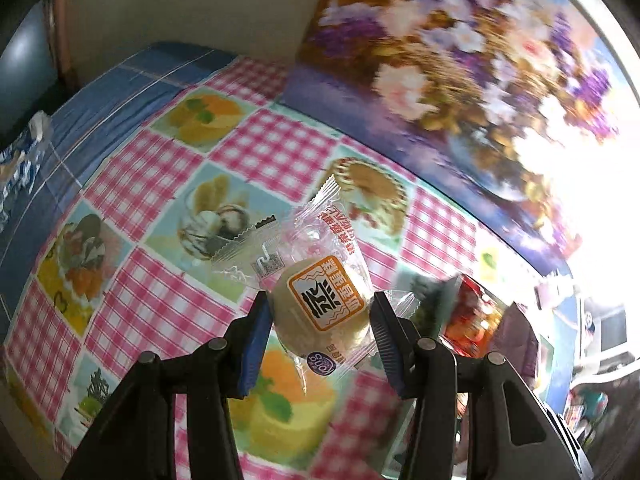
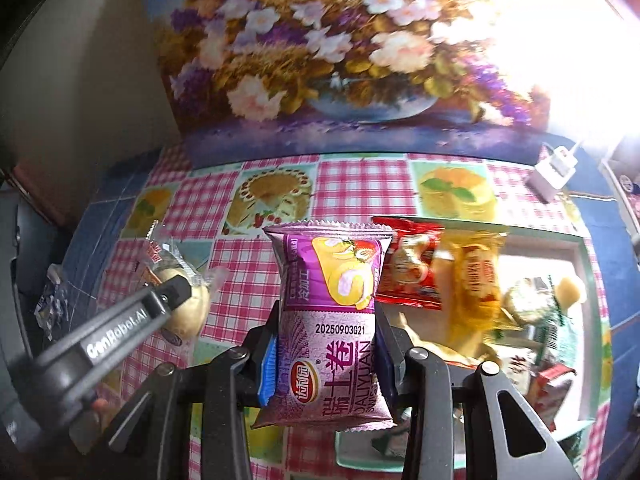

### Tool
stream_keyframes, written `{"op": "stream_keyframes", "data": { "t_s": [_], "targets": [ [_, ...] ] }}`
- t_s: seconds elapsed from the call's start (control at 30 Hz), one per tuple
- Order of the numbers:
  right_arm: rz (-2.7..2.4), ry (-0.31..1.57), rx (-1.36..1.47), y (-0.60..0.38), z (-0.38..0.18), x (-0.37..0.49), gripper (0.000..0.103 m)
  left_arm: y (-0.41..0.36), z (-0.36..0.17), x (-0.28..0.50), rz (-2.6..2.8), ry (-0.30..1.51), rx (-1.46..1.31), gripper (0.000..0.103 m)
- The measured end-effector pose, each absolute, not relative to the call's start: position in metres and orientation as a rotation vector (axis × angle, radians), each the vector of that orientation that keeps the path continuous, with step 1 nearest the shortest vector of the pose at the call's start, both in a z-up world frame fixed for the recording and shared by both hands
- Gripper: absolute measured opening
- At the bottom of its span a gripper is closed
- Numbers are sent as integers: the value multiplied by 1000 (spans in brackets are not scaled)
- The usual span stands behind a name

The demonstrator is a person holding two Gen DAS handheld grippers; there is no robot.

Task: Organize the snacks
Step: 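Carry the bun and pink Swiss roll pack over the white tray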

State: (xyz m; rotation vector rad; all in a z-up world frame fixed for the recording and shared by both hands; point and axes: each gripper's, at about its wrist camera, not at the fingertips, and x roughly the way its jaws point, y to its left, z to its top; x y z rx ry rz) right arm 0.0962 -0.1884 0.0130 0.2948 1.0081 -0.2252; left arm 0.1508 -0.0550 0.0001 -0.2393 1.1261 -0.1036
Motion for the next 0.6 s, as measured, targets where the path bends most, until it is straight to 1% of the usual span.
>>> {"op": "stream_keyframes", "data": {
  "t_s": [0.6],
  "targets": [
    [-349, 960, 407, -262, 39, 42, 42, -137, 42, 109, -225, 1049, -137, 51]
  ]
}}
